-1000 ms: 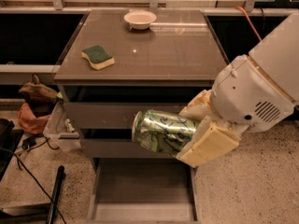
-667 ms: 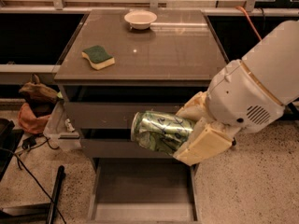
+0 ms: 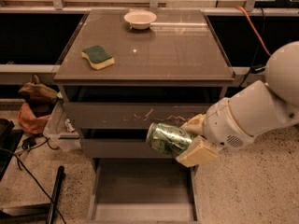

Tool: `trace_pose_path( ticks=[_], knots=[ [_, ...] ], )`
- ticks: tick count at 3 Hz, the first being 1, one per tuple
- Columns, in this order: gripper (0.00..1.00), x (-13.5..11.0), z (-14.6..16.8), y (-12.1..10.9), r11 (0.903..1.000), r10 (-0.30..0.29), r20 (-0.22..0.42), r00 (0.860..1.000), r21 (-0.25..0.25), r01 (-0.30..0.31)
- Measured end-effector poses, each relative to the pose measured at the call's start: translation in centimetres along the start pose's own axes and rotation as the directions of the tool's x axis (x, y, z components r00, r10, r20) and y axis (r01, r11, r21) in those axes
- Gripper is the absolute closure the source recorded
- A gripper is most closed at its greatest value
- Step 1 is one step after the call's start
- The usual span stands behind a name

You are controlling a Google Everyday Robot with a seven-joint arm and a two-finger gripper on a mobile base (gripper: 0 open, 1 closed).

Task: Place green can into bottom drawer

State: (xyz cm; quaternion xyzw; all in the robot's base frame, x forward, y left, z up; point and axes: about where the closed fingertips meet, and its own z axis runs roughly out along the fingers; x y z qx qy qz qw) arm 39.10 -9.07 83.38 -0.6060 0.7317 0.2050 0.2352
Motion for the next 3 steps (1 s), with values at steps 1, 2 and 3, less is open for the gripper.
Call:
trace_pose_path(
  ticks=[1,2,3],
  knots=[
    [1.00,-0.4,0.2,-1.4,0.9986,0.001,0.019,1.000,0.052,-0.002],
    [1.00,-0.4,0.2,-1.4,0.9986,0.001,0.019,1.000,0.052,-0.002],
    [1.00,0.6,2.4,-2.8,0.9984,-0.009,0.058,0.998,0.057,0.005]
  ],
)
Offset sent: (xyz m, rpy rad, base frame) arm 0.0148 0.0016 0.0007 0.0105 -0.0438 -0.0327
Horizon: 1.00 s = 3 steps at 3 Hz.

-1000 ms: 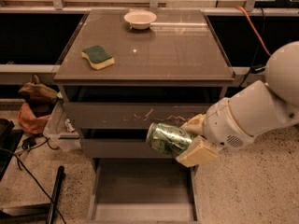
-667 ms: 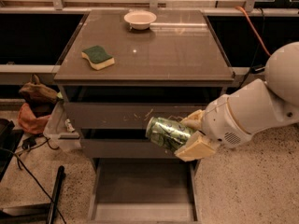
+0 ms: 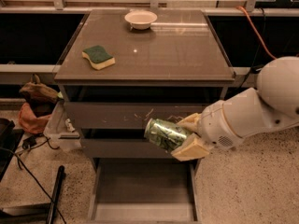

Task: Place green can into bottom drawer

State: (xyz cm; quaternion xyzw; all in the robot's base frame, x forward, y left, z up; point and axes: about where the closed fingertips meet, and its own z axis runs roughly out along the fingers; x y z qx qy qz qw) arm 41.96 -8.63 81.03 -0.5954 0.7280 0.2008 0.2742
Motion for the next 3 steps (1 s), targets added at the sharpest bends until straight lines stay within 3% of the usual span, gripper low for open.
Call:
trace_pose_path(
  ticks=[1,2,3],
  knots=[
    [1.00,2.7,4.6,-1.8,0.9998,-0.019,0.019,1.000,-0.007,0.019],
    [1.00,7.8,11.7,-6.0,0.9993,-0.022,-0.023,0.999,0.030,0.023],
    [1.00,11.3,18.0,-9.8,0.9958,0.025,-0.044,0.999,0.089,-0.021]
  ],
)
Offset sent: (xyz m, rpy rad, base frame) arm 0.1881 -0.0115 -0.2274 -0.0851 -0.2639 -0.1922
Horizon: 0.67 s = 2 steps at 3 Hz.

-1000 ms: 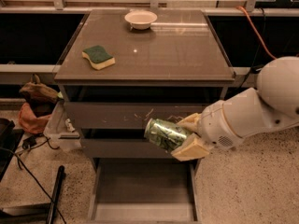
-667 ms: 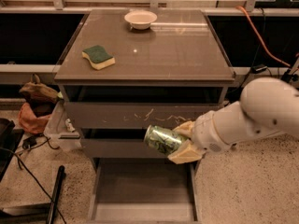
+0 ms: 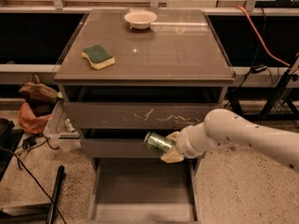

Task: Place green can into bottom drawer

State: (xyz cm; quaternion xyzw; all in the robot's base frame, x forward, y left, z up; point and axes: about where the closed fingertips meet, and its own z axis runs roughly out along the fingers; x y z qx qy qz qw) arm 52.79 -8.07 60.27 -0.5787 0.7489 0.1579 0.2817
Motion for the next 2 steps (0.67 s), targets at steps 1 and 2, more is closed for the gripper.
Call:
trace_pose_path(
  ticks=[1,2],
  knots=[
    [1.00,-0.56,0.50,-1.89,0.9975,0.001,0.027,1.000,0.071,-0.003],
    [1.00,-0.58,0.48,-1.89,0.9974,0.000,0.027,1.000,0.071,-0.002]
  ],
)
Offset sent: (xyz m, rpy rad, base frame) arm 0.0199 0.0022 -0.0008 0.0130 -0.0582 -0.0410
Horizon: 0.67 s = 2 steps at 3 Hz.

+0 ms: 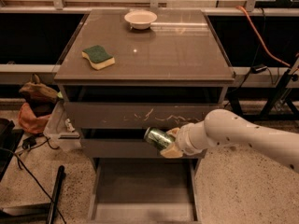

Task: Place green can into bottom drawer

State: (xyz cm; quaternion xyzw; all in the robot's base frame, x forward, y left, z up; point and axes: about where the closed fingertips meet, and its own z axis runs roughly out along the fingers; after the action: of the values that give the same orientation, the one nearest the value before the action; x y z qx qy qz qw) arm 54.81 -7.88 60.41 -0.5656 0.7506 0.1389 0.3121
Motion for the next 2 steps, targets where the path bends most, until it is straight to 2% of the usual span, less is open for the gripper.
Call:
trace_pose_path(
  ticks=[1,2],
  knots=[
    [1.00,0.2,2.1,0.1,0.9999,-0.009,0.049,0.999,0.009,0.008],
    [1.00,0.4,7.7,-1.8,0.9964,-0.065,0.130,0.989,0.063,0.057]
  ],
)
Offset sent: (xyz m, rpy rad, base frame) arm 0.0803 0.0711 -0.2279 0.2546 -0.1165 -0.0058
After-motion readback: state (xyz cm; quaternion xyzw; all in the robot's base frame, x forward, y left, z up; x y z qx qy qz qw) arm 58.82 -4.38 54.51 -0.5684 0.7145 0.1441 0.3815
